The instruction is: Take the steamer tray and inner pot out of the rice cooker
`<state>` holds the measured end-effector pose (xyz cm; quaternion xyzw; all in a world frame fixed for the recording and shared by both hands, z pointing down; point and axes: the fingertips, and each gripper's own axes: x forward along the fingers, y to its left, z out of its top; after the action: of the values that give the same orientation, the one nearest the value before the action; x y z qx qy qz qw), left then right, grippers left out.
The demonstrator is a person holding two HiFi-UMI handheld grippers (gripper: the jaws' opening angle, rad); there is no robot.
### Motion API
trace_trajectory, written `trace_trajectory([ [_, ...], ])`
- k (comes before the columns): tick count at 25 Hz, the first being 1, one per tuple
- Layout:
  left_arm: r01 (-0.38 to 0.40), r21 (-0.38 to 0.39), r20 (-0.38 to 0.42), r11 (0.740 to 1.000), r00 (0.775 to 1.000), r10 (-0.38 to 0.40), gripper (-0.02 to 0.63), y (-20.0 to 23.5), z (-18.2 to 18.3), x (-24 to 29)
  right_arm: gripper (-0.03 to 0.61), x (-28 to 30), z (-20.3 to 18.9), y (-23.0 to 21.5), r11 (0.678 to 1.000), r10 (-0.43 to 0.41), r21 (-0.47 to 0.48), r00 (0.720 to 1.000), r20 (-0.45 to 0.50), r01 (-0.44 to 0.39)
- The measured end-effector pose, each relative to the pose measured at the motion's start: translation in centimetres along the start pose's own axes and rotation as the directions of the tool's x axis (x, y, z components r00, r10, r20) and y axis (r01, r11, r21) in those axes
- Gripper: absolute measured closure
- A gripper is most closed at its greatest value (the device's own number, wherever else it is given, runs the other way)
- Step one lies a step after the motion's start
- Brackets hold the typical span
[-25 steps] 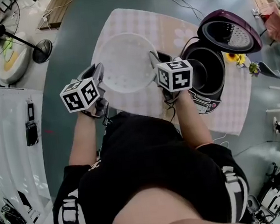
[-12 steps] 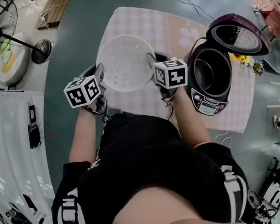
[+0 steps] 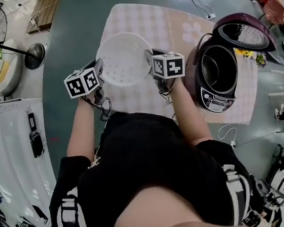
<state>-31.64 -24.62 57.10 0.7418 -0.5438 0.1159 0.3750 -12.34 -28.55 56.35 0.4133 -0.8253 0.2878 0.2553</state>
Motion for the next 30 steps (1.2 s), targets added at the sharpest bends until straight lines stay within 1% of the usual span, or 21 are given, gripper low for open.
trace_trajectory([
  [5, 0.023, -0.021, -0.017, 1.000, 1.000, -0.024, 0.571, 1.2, 0.6, 2.9, 0.529, 3.2, -1.8, -1.9, 0.999, -0.026, 0.042, 0.996, -0.089, 0.030],
  [7, 0.016, 0.002, -0.031, 1.000, 0.999, -0.016, 0.571, 1.8, 0.7, 3.9, 0.529, 4.4, -2.5, -2.3, 0.998, -0.033, 0.055, 0.993, -0.116, 0.040],
  [9, 0.000, 0.052, -0.060, 0.999, 0.998, 0.003, 0.571, 2.4, 0.6, 4.9, 0.529, 5.4, -2.9, -2.8, 0.997, -0.044, 0.059, 0.990, -0.133, 0.052],
  [11, -0.016, 0.102, -0.087, 0.995, 0.996, 0.025, 0.571, 2.9, 0.5, 5.9, 0.529, 6.2, -3.0, -3.3, 0.996, -0.059, 0.065, 0.988, -0.142, 0.069],
  [13, -0.012, 0.134, -0.103, 0.991, 0.994, 0.026, 0.571, 2.9, 0.5, 7.0, 0.529, 6.8, -3.1, -4.1, 0.993, -0.078, 0.077, 0.986, -0.148, 0.090],
  [15, 0.004, 0.135, -0.117, 0.991, 0.993, 0.012, 0.571, 2.7, 0.3, 8.3, 0.530, 7.2, -3.3, -5.1, 0.989, -0.091, 0.100, 0.983, -0.160, 0.108],
  [19, 0.025, 0.100, -0.130, 0.995, 0.991, -0.012, 0.571, 2.8, -0.3, 10.4, 0.530, 8.3, -3.8, -6.9, 0.979, -0.104, 0.157, 0.981, -0.161, 0.130],
  [23, 0.032, 0.127, -0.149, 0.991, 0.989, -0.012, 0.571, 3.2, -0.8, 12.4, 0.531, 9.1, -3.9, -8.6, 0.967, -0.134, 0.198, 0.981, -0.142, 0.160],
  [26, 0.036, 0.155, -0.179, 0.987, 0.984, -0.008, 0.571, 3.4, -1.2, 13.7, 0.531, 9.6, -4.4, -9.5, 0.954, -0.141, 0.245, 0.978, -0.152, 0.175],
  [28, 0.027, 0.171, -0.204, 0.985, 0.979, 0.009, 0.571, 3.7, -1.7, 14.3, 0.532, 9.8, -4.6, -9.6, 0.951, -0.140, 0.251, 0.977, -0.159, 0.178],
  [30, 0.011, 0.179, -0.227, 0.984, 0.973, 0.030, 0.571, 4.2, -2.1, 14.7, 0.532, 9.9, -4.7, -9.4, 0.955, -0.139, 0.238, 0.977, -0.161, 0.175],
])
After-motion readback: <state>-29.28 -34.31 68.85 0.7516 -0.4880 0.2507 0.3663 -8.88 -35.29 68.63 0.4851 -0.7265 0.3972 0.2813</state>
